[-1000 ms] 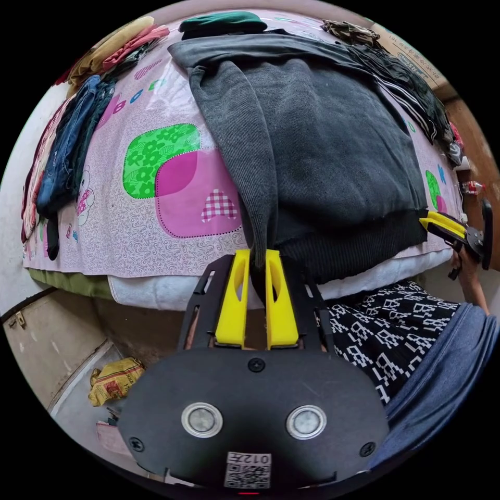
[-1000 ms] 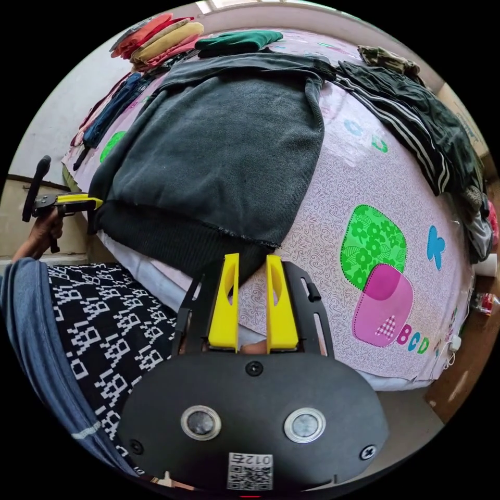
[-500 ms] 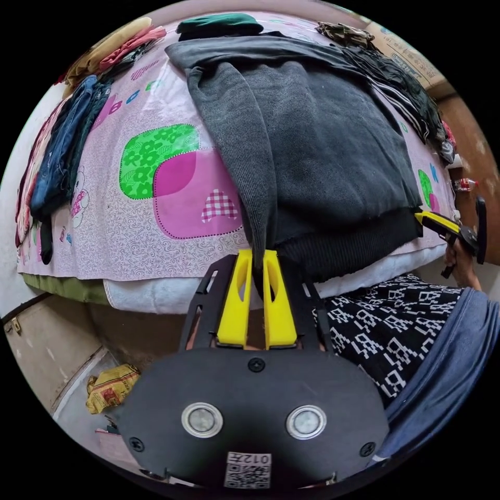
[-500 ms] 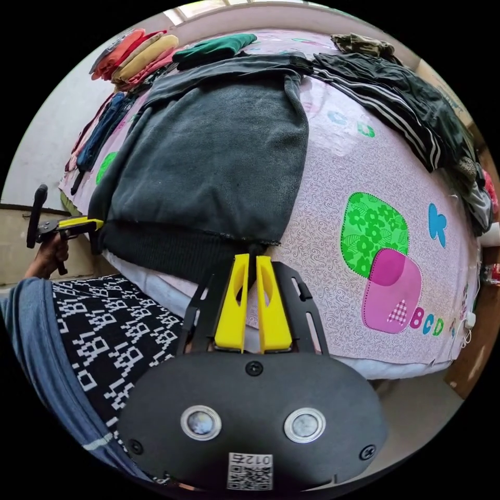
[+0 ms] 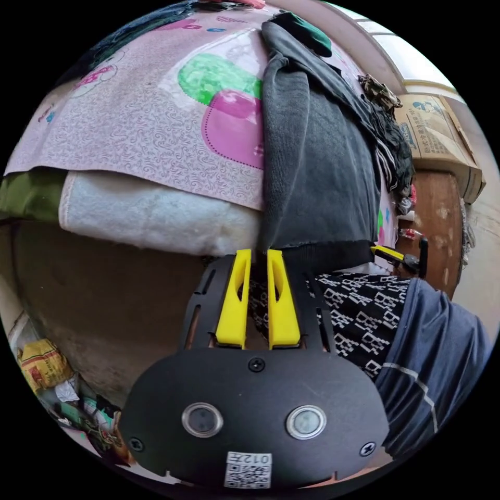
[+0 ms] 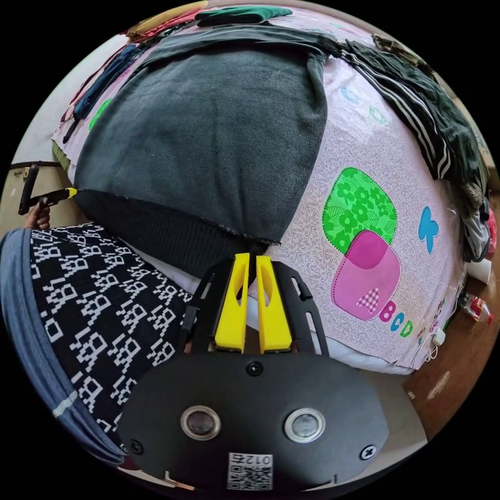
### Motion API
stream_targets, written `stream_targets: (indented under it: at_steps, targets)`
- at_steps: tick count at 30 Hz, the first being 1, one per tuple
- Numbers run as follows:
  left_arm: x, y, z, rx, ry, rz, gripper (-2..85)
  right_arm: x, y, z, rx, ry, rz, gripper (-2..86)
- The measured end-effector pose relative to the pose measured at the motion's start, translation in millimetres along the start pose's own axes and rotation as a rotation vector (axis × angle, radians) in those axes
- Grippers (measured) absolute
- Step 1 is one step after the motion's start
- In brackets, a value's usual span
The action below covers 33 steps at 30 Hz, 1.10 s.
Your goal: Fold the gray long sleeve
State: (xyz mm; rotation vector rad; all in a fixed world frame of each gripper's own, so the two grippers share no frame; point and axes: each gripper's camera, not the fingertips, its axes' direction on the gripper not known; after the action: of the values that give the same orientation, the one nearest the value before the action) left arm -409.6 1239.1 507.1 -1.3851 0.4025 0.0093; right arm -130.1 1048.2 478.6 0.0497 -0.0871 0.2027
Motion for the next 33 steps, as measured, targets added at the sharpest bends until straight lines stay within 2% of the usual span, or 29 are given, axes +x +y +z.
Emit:
stream_targets:
  at_steps: [1,6,11,19,24,29,33]
  targets:
    - [0.9,3.4,-3.3,0.001,-0.037,0.007,1.2,-0.8,-0.8,0.8,0.001,0.003,-0.006,2.0]
    - [39.2,18.3,-36.2,0.064,-0.467,0.098,0.5,-1.7,-11.3,8.0,-0.008,-0.006,-0.051,2.5]
    - [96.3,-8.8,-51.3,0.101,-0.600,0.244,0.4,11.5,-14.6,4.0,-0.035,-0.032,-0.044,3.4]
    - [160.6,-82.5,-57.8,0.122,-0.598,0.429,0.4,43.6,-36.0,-18.3,0.108,0.092,0.066,1.0]
    - [171.2,-131.8,-55.2,0.083,-0.629,0.433,0.4,35.4,-109.2,-9.5,0.227,0.128,0.074,0.2]
    - [159.5,-150.1,-60.7,-0.004,-0.632,0.402,0.3,42.9,-170.6,15.4,0.233,0.110,0.072,0.0]
    - [152.5,-154.0,-86.0,-0.003,-0.584,0.393,0.0,66.6,-203.2,52.5,0.120,0.142,0.058,-0.1]
